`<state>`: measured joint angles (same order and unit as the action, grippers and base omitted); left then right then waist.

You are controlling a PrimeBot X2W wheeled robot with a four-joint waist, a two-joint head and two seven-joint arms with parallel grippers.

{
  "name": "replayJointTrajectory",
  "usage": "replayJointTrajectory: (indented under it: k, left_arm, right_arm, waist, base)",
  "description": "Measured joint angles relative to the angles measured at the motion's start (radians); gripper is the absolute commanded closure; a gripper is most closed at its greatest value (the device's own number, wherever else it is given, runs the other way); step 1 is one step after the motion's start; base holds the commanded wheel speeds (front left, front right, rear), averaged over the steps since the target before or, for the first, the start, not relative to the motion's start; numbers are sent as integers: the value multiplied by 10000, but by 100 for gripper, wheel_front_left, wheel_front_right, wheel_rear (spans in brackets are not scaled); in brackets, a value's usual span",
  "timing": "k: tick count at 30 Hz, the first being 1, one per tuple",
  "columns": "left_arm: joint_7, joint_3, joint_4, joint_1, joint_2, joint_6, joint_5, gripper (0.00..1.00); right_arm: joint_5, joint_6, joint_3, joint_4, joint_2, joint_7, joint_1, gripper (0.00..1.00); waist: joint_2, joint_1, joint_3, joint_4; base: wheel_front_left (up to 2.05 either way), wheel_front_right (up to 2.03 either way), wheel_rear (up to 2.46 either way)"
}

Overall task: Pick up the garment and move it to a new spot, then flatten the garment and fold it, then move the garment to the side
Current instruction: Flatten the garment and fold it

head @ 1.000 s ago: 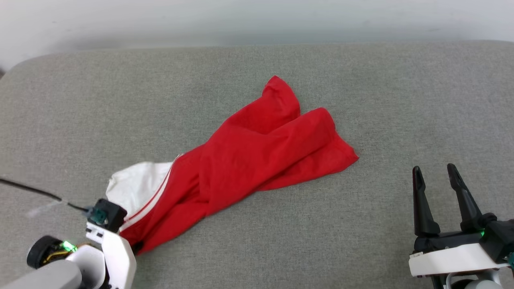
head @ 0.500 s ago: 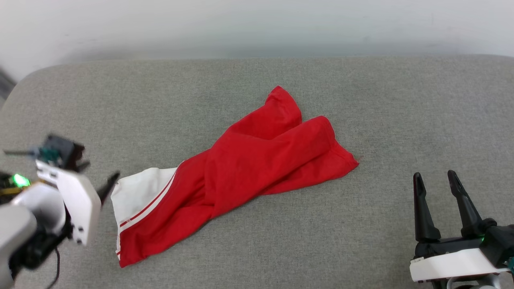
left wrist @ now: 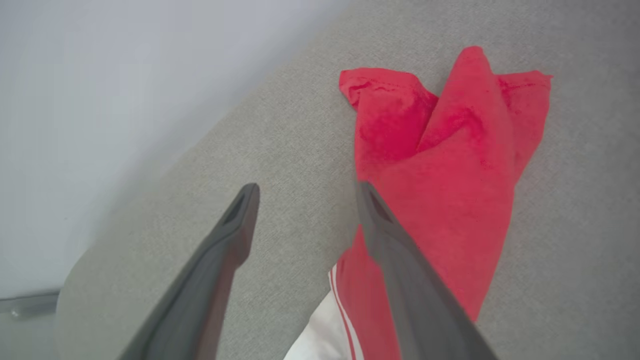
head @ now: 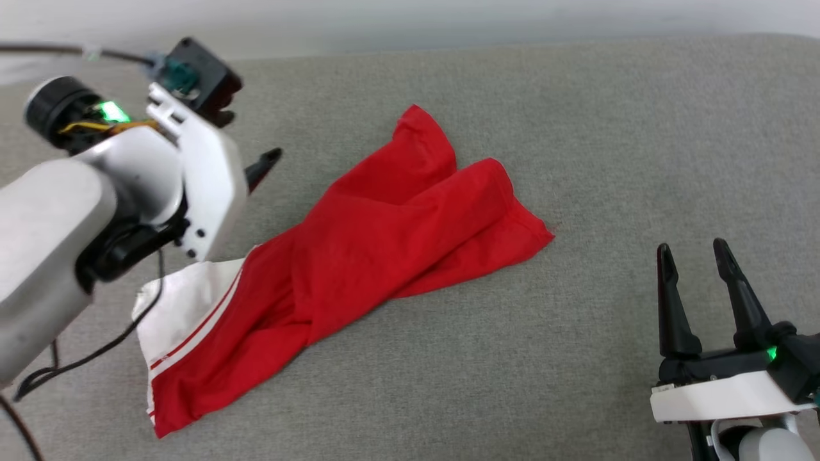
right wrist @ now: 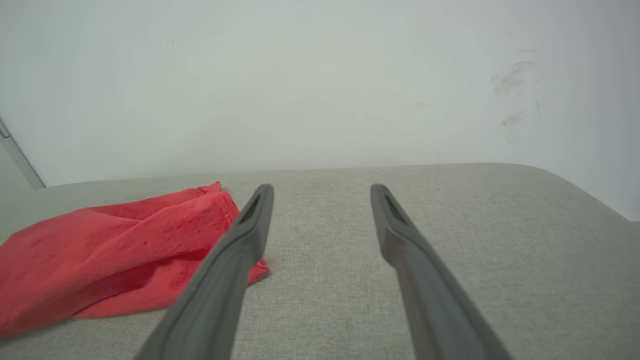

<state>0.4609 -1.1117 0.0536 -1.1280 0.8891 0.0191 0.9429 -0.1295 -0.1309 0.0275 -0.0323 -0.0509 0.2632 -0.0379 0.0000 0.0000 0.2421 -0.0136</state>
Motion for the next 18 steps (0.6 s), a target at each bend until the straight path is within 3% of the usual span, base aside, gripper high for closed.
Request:
replayJointTrajectory:
  k: [4, 10, 18]
  left_arm:
    - [1106, -196, 614, -486, -832, -598, 673, 0]
    - [2727, -855, 1762, -1177, -1582, -1143, 895, 0]
    - [4265, -1488, 2968, -1244, -2240, -1425, 844, 0]
  right_arm:
    - [0, 0, 17, -69, 0, 0, -187, 0]
    - [-21, 0, 8, -130, 2, 0, -428, 0]
    - [-75, 0, -59, -167, 0, 0, -713, 0]
  waist:
    - [0, 1, 396, -261]
    - [0, 0, 1001, -651]
    - [1, 1, 1656, -1071]
  base:
    - [0, 0, 0]
    - [0, 0, 0]
    - [0, 0, 0]
